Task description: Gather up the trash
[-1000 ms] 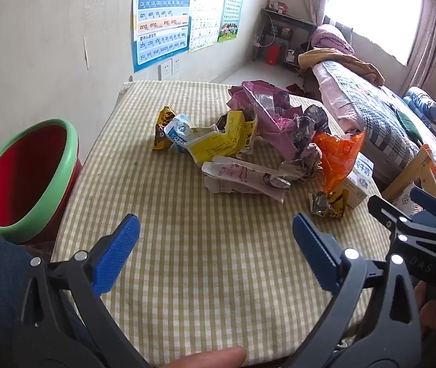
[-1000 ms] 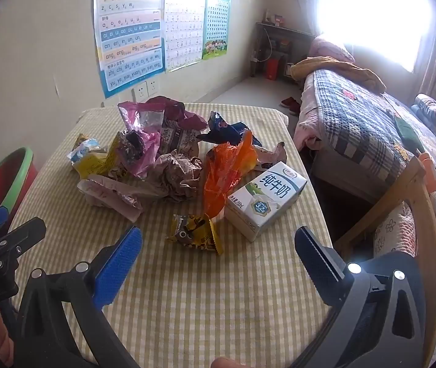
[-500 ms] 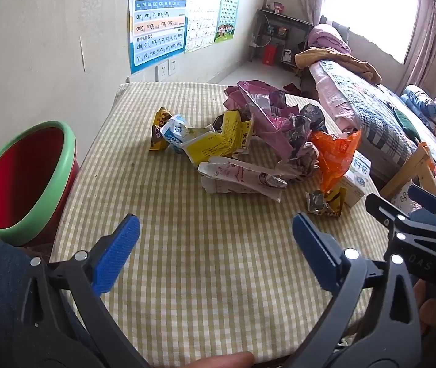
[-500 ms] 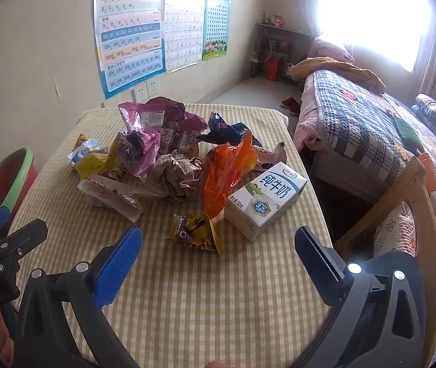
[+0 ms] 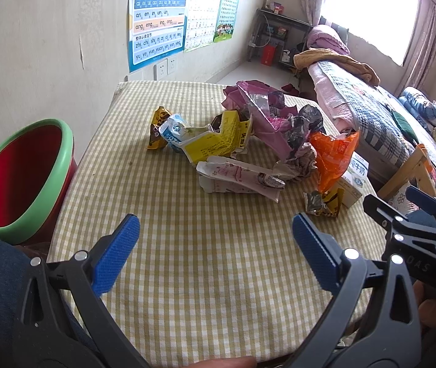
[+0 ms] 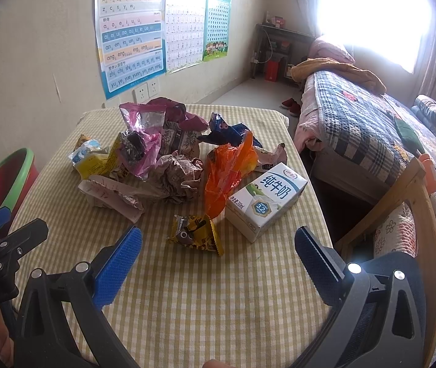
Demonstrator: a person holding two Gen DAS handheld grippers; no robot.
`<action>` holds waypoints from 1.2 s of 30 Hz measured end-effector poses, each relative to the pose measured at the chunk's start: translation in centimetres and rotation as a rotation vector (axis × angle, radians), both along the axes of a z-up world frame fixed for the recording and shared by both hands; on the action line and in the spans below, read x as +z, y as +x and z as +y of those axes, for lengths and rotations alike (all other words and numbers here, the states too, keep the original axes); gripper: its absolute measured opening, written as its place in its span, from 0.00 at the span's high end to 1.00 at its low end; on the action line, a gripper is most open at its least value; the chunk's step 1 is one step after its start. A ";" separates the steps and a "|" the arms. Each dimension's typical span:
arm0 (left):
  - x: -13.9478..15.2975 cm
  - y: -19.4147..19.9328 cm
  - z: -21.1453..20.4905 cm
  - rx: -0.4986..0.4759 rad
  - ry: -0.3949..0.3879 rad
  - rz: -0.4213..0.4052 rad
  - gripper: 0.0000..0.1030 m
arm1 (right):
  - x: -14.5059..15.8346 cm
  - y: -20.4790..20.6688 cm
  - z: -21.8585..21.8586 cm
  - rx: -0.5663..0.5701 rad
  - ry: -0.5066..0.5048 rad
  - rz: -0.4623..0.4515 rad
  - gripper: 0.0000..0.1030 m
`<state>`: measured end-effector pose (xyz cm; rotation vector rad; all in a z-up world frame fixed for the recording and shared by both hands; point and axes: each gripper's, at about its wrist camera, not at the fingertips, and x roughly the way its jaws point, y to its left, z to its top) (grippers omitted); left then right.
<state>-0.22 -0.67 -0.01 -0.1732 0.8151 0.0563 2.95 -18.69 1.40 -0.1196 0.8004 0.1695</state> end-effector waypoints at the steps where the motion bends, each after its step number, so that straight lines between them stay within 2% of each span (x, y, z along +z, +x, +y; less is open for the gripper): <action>1: 0.0 0.0 0.0 -0.001 -0.001 0.000 0.05 | 0.0 0.0 0.0 -0.001 0.000 0.001 0.07; 36: -0.1 0.2 0.2 -0.005 -0.022 0.010 0.05 | -0.3 0.2 -0.1 -0.006 0.009 0.005 0.07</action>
